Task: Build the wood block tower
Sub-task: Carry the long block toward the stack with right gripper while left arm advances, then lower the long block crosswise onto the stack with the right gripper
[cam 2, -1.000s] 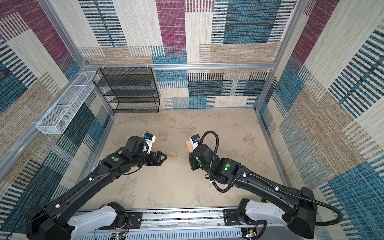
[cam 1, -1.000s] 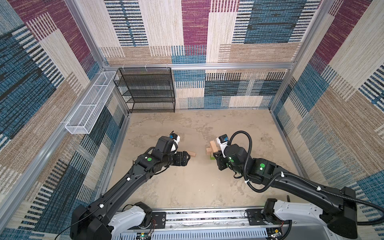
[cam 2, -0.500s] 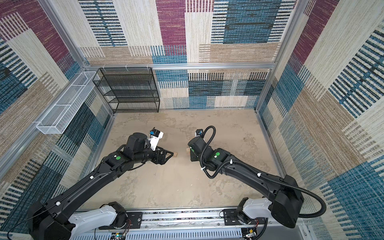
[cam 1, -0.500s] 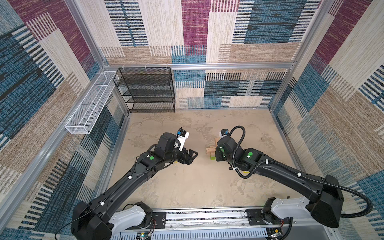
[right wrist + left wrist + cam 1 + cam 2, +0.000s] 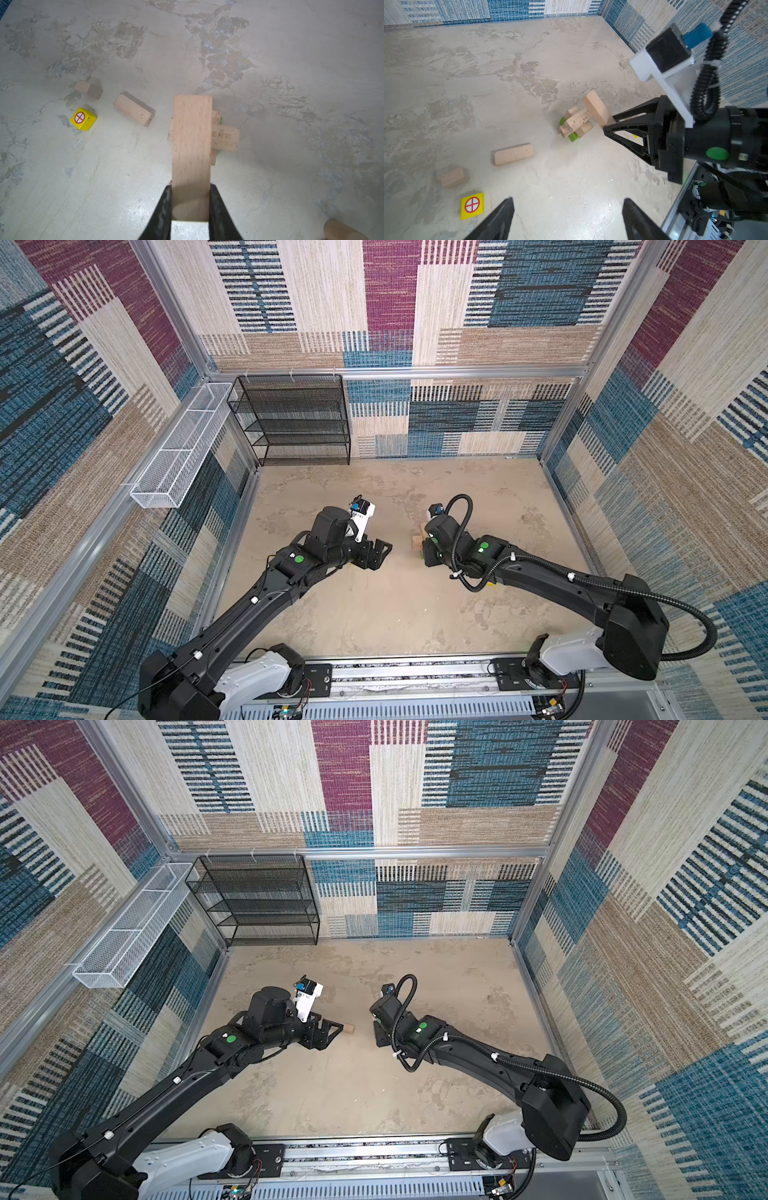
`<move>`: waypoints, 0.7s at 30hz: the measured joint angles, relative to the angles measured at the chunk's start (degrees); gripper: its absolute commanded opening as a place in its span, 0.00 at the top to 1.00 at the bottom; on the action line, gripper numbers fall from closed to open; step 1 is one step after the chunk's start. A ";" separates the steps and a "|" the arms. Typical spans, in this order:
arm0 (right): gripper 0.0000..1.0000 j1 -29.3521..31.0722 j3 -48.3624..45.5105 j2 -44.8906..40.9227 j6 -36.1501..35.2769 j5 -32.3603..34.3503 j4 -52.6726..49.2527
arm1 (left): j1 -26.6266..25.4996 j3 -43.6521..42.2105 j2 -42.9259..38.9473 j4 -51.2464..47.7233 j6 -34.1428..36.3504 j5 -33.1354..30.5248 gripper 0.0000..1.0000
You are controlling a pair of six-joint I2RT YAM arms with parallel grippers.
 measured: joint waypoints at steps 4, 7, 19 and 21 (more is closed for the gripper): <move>1.00 0.00 0.85 1.70 0.00 0.00 0.09 | 0.00 0.00 -0.28 -0.28 0.02 -0.98 0.13; 1.00 0.00 1.22 2.60 0.09 0.00 0.09 | 0.00 0.00 -0.61 -0.33 0.02 -1.40 0.13; 0.96 0.00 2.51 5.51 1.73 0.04 -0.04 | 0.00 0.00 -1.31 -0.44 0.02 -1.49 0.13; 0.95 0.00 2.51 5.60 1.95 0.07 -0.11 | 0.00 0.00 -1.31 -0.48 0.02 -1.49 0.13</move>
